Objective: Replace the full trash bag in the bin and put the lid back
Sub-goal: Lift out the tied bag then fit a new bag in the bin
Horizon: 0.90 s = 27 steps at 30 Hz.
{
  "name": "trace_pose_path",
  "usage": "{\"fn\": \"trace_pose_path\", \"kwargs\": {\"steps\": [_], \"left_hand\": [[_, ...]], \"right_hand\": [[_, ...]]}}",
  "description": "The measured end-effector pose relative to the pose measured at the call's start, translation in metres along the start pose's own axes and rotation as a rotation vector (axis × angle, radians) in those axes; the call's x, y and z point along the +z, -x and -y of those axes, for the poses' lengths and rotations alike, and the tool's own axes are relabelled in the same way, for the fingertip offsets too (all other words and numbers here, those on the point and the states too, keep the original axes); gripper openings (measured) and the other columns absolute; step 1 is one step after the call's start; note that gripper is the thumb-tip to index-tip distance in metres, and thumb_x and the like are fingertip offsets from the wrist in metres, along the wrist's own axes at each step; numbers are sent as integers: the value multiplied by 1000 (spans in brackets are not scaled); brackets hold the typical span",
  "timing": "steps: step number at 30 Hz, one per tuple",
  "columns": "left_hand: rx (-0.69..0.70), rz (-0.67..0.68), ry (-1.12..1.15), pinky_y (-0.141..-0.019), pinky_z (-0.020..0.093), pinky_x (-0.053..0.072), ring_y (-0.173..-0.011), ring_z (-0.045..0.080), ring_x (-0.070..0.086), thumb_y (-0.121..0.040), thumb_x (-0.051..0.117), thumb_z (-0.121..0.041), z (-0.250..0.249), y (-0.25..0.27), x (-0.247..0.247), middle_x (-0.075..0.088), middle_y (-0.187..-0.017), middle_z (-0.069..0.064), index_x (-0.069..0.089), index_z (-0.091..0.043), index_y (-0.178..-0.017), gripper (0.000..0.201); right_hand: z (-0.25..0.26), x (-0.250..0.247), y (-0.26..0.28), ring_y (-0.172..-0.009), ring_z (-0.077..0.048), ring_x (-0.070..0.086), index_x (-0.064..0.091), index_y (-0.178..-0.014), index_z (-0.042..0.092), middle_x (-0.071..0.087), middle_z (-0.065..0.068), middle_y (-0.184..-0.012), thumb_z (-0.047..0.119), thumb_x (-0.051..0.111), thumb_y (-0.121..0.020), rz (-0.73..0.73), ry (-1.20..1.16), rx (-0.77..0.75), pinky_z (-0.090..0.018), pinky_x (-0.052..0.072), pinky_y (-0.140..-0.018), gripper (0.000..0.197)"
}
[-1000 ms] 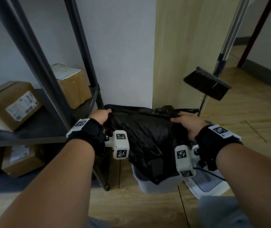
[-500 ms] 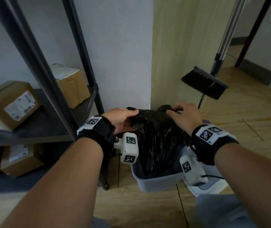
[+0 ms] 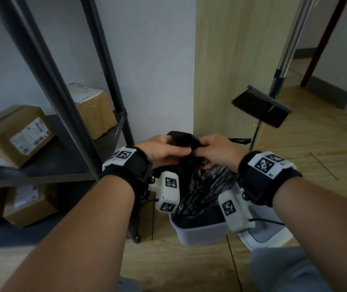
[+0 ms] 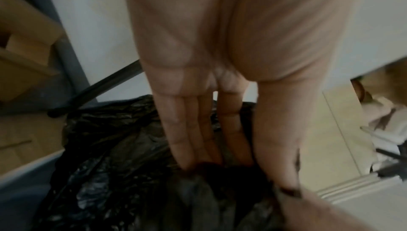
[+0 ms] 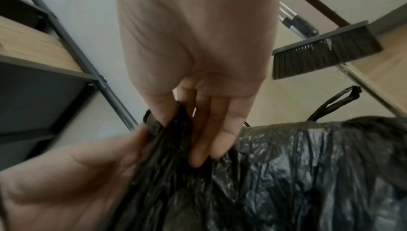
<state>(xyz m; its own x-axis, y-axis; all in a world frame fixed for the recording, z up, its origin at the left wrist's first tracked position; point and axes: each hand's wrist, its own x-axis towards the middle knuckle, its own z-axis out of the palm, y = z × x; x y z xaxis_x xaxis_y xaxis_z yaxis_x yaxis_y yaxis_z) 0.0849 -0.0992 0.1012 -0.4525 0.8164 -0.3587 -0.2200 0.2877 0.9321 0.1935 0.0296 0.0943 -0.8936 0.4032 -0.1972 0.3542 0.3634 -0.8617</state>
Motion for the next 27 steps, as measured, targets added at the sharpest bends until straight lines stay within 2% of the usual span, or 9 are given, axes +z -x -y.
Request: {"fn": "trace_pose_path", "kwargs": {"steps": [5,9,14,16,20,22,24,26,27], "left_hand": [[-77,-155,-30,-74,30,51,-75,24,58,-95,53,-13,9,-5,-4,59,-85,13,58,-7,-90,9],[-55,-282,200,-66,32,49,-72,25,59,-97,47,-11,9,-7,-12,61,-82,14,59,-5,-86,17],[43,-392,351,-46,20,55,-48,15,66,-94,46,-6,-2,-7,-20,64,-74,10,63,-11,-84,20],[145,-387,384,-48,18,55,-56,14,67,-95,44,-2,-4,-9,-24,61,-81,8,59,-15,-85,22],[214,-162,392,-74,24,59,-88,17,68,-97,46,-16,-6,0,-25,71,-98,4,66,-22,-104,22],[194,-87,297,-74,24,60,-86,15,71,-93,53,-14,-5,4,-25,75,-93,2,68,-22,-105,21],[122,-30,107,-79,27,60,-88,18,70,-86,56,3,0,5,-27,76,-88,1,71,-21,-100,32],[-4,-29,-328,-88,28,57,-96,18,67,-80,59,11,6,4,-28,73,-92,-4,76,-24,-92,40],[-65,-48,-586,-81,18,57,-91,14,66,-81,60,7,9,4,-28,71,-93,-6,76,-25,-95,38]], "right_hand": [[-8,-16,-1,-78,-29,70,68,-95,-1,69,-18,-88,7,57,-85,-242,-158,72,-36,61,-70,17],[-19,-31,0,-59,-25,65,60,-89,-3,65,-17,-77,5,44,-94,-381,-522,238,-28,56,-47,18],[-19,-52,0,-42,-18,66,59,-89,5,67,-6,-48,11,39,-100,-512,-925,311,-25,53,-44,23],[-17,-58,2,-34,-11,62,60,-84,10,65,0,-42,9,40,-98,-552,-975,295,-18,46,-34,25],[-15,-65,3,-34,-8,60,61,-89,12,67,2,-45,11,37,-98,-594,-1058,260,-17,46,-34,26],[-19,-70,2,-33,-8,50,62,-90,14,68,1,-47,14,38,-98,-631,-1120,249,-13,42,-34,26],[-24,-75,1,-27,-5,37,64,-89,16,66,0,-48,15,37,-98,-662,-1169,222,-10,33,-32,28],[-30,-79,0,-24,-6,33,64,-86,16,60,1,-51,15,35,-98,-685,-1148,208,-10,28,-31,32],[-35,-81,-3,-24,-6,31,64,-83,15,55,1,-52,15,33,-98,-718,-1124,223,-10,27,-30,34]]}}
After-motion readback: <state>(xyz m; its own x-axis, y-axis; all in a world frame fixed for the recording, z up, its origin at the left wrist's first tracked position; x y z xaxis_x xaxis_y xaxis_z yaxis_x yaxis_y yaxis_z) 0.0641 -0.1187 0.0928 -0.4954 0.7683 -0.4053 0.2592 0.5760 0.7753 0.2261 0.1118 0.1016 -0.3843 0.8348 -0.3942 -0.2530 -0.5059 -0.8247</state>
